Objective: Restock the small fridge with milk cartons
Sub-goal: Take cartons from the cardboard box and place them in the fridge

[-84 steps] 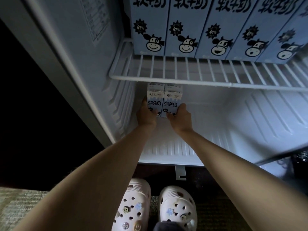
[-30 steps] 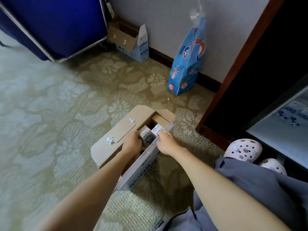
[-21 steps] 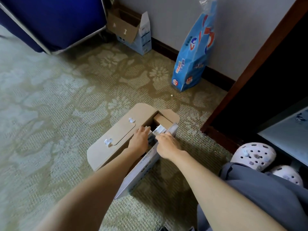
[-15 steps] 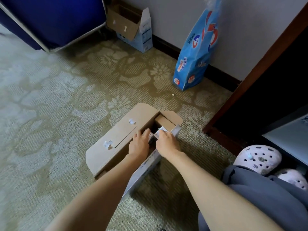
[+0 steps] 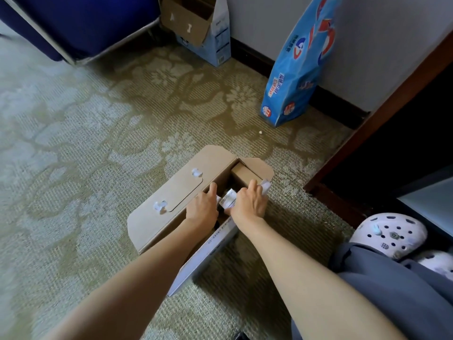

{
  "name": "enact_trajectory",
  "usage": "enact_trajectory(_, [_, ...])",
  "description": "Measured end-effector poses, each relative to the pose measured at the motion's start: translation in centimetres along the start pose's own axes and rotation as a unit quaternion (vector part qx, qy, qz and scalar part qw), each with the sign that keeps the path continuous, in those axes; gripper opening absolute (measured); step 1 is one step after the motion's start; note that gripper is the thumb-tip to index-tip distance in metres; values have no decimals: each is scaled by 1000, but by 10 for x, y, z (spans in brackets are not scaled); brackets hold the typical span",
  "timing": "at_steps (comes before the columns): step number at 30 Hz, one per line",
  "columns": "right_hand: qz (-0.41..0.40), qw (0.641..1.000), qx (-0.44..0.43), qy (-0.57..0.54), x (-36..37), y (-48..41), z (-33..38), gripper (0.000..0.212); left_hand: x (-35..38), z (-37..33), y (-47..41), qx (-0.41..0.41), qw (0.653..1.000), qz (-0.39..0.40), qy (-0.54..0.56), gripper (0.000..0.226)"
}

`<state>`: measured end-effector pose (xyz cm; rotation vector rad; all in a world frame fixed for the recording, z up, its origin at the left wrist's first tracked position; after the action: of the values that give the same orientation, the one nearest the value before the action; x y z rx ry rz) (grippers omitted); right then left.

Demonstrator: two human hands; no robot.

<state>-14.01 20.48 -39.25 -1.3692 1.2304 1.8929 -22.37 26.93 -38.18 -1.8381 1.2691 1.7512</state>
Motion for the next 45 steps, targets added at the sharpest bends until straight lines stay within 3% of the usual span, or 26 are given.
enact_trajectory(4, [-45,999,-8,8,1,-1,3,48,5,3,4,-14,1000,-4,-3,60])
enact_trajectory(8, [-32,999,-20,-10,-4,-5,-1,49,8,3,3,-29,999,13,-16,69])
enact_trajectory(15, [-17,995,-41,-93,-22,0,-16,57,1,-6,5,-68,997,4,35,33])
enact_trajectory(24, [-53,969,-44,-236,-90,32,-15,53,-68,-17,32,-29,995,-87,44,37])
enact_trajectory(29, [-93,949,-61,-294,-154,53,-32,42,-128,-49,61,41,980,-185,56,42])
enact_trajectory(33, [-155,928,-25,-338,-210,72,-85,39,-166,-97,77,112,966,-226,57,45])
enact_trajectory(38, [-218,902,22,-373,-251,97,-169,36,-189,-174,86,216,947,-233,53,44])
enact_trajectory(45, [-258,877,87,-397,-252,123,-298,37,-174,-306,92,359,912,-199,11,39])
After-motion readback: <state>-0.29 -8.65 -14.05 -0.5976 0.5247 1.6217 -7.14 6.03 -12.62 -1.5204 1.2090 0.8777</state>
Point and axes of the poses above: each hand's wrist, its own y-axis away from the middle knuckle, its own x-axis out of the palm, z = x × y, the point moved 4 cm from there along -y, towards the middle knuckle, and after that the axes turned 12 degrees about x, right-handed, at the moved point
